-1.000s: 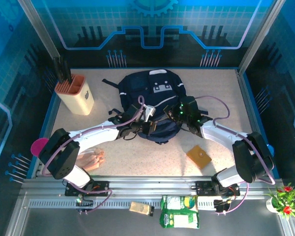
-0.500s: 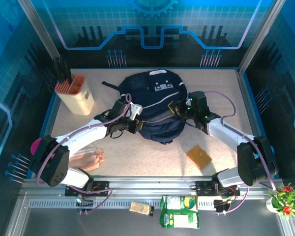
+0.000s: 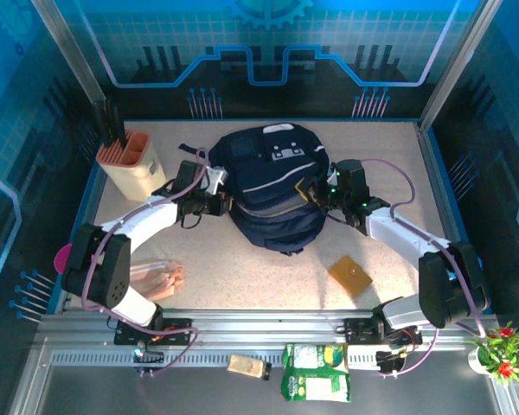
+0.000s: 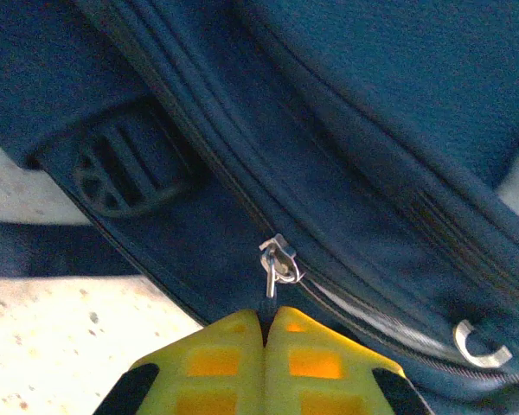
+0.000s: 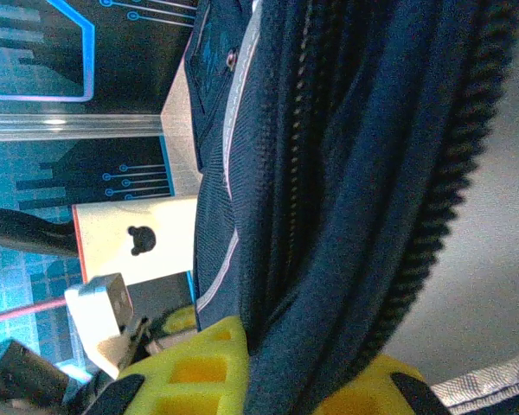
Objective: Pack the student bag
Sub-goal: Unzip the student bag at the top-center of the table.
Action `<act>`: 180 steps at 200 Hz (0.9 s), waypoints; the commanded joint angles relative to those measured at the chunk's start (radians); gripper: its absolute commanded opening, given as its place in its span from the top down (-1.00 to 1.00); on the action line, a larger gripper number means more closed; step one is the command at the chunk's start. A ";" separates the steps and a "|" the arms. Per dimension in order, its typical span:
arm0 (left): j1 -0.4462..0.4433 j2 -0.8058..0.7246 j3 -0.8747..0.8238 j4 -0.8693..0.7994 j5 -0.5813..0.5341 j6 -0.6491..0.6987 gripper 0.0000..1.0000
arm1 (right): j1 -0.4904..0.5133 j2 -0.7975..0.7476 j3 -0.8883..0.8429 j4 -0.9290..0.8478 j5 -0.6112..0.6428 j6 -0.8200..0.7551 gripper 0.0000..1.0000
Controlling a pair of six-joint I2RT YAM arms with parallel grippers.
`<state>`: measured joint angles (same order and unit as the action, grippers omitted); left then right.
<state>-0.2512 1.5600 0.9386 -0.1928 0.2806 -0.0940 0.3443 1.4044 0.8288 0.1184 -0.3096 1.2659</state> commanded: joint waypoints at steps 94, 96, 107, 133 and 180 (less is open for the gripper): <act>0.090 0.063 0.113 0.051 -0.115 -0.030 0.22 | -0.015 0.031 0.044 -0.001 -0.069 -0.082 0.76; 0.090 0.055 0.108 0.048 -0.118 -0.034 0.18 | -0.014 0.037 0.044 -0.002 -0.071 -0.085 0.76; 0.090 0.010 0.081 0.036 -0.131 -0.056 0.03 | -0.010 0.068 0.081 -0.016 -0.080 -0.103 0.75; 0.090 -0.101 0.019 -0.003 -0.188 -0.124 -0.33 | -0.008 0.129 0.139 -0.094 -0.074 -0.186 0.63; 0.091 -0.291 -0.079 -0.233 -0.280 -0.335 -0.53 | -0.026 0.084 0.194 -0.378 0.097 -0.399 -0.52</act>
<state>-0.1654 1.3540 0.9234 -0.2504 0.0662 -0.2882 0.3325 1.5349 0.9703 -0.0673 -0.3241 1.0309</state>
